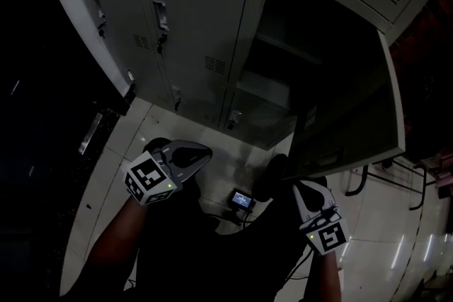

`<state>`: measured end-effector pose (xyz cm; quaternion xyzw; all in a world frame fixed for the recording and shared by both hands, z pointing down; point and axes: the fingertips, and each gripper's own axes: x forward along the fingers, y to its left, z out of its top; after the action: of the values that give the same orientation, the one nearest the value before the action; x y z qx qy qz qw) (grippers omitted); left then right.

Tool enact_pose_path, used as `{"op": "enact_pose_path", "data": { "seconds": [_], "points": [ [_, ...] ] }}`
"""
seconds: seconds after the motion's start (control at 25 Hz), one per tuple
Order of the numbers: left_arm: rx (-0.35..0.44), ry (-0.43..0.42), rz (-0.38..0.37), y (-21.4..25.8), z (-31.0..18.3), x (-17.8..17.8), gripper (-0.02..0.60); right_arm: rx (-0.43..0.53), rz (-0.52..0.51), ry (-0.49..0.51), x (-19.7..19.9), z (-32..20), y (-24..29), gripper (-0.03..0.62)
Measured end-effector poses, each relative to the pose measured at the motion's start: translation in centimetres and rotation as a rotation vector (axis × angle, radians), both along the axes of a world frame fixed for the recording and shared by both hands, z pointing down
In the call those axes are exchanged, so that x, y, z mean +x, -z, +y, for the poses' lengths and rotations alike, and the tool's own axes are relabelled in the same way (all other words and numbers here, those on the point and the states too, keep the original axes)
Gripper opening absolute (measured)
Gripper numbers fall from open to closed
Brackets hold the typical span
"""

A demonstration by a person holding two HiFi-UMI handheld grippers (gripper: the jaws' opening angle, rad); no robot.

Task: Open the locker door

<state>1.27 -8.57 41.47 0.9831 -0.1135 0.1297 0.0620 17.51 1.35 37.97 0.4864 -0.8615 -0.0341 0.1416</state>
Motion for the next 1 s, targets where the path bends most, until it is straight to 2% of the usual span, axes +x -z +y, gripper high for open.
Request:
{"op": "enact_pose_path", "data": {
  "seconds": [0.16, 1.0],
  "points": [
    [-0.001, 0.000, 0.000, 0.1, 0.0, -0.2, 0.011, -0.039, -0.067, 0.054, -1.5, -0.8, -0.2, 0.002],
    [-0.002, -0.002, -0.023, -0.2, 0.1, -0.2, 0.011, -0.050, -0.095, 0.078, -1.9, -0.5, -0.6, 0.002]
  ]
}}
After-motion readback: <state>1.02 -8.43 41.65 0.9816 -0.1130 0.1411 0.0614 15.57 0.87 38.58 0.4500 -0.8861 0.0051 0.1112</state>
